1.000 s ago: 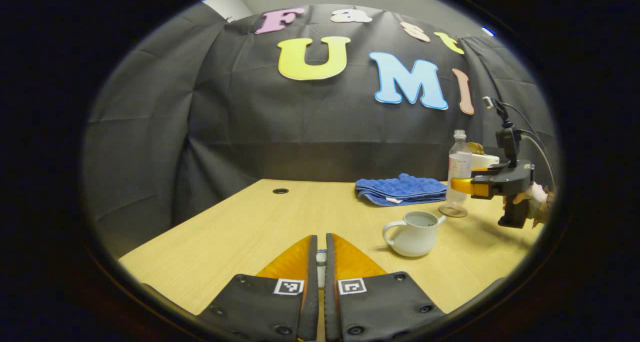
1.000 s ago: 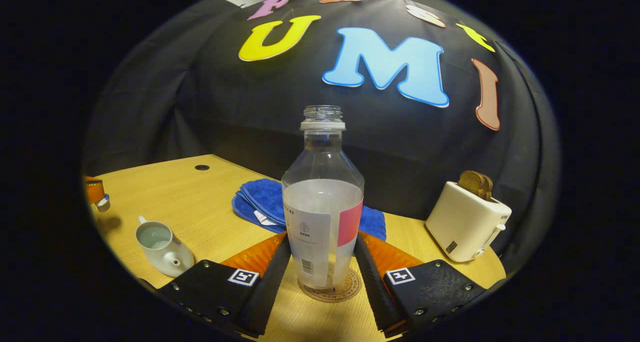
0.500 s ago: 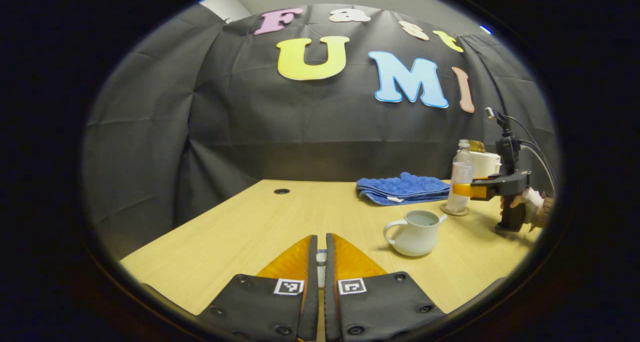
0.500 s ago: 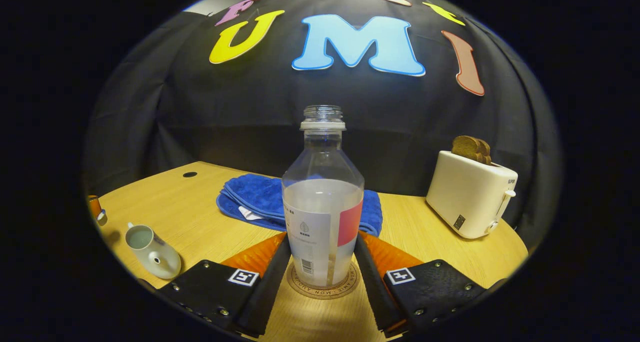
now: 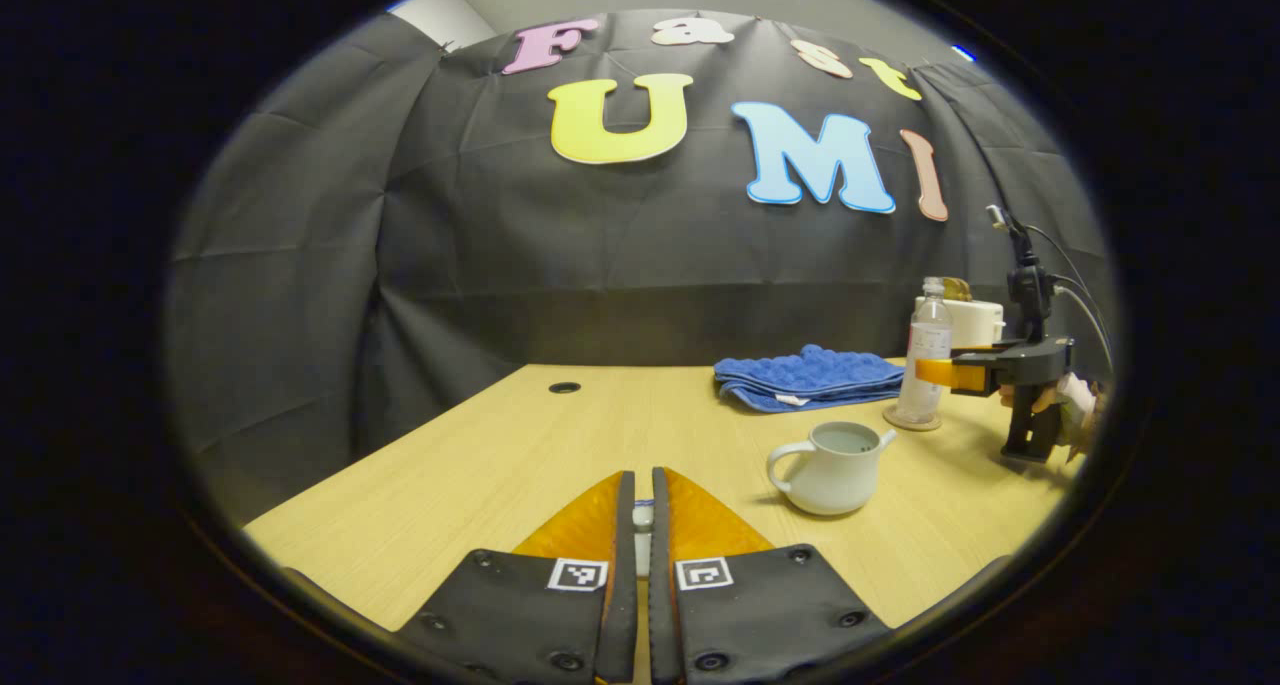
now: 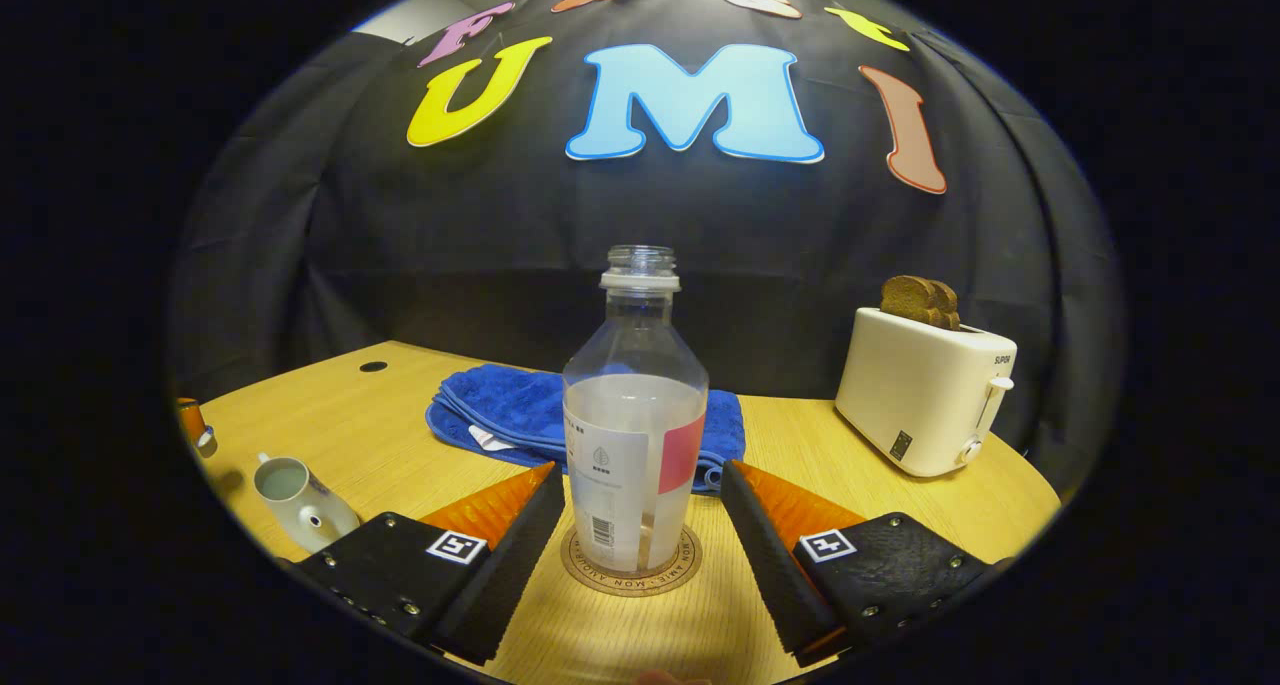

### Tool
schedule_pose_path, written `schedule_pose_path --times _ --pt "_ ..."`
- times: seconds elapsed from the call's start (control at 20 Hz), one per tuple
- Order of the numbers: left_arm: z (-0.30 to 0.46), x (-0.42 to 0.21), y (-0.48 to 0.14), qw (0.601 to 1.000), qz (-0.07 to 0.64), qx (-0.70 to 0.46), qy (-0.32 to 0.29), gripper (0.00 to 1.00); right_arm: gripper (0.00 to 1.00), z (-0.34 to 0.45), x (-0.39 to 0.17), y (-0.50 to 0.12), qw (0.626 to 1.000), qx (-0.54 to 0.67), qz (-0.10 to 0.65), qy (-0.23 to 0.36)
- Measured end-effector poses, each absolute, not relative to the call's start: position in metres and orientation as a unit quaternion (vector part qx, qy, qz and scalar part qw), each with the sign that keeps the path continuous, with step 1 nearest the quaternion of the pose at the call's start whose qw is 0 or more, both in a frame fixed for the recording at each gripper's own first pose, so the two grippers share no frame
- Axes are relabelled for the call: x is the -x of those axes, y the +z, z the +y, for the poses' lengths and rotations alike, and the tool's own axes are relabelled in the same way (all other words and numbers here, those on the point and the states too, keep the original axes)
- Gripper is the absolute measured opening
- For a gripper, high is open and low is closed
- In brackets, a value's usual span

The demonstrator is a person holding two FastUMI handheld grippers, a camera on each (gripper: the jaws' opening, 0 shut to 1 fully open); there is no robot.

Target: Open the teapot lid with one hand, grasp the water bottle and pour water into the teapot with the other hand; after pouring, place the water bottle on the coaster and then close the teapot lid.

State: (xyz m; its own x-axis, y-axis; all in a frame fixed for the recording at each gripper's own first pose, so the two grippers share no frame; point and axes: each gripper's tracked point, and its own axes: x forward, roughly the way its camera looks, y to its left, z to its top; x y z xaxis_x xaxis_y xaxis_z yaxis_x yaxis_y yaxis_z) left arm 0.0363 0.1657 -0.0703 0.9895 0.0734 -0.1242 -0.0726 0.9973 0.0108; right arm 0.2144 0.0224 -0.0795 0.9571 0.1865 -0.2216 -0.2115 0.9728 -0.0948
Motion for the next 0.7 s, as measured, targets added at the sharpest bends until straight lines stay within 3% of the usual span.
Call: schedule_pose_path --times 0.7 --pt "0.068 -0.087 -0.022 0.999 0.018 -0.022 -0.025 0.12 0.98 0.007 -0.138 -0.053 0.994 -0.014 0.042 0.104"
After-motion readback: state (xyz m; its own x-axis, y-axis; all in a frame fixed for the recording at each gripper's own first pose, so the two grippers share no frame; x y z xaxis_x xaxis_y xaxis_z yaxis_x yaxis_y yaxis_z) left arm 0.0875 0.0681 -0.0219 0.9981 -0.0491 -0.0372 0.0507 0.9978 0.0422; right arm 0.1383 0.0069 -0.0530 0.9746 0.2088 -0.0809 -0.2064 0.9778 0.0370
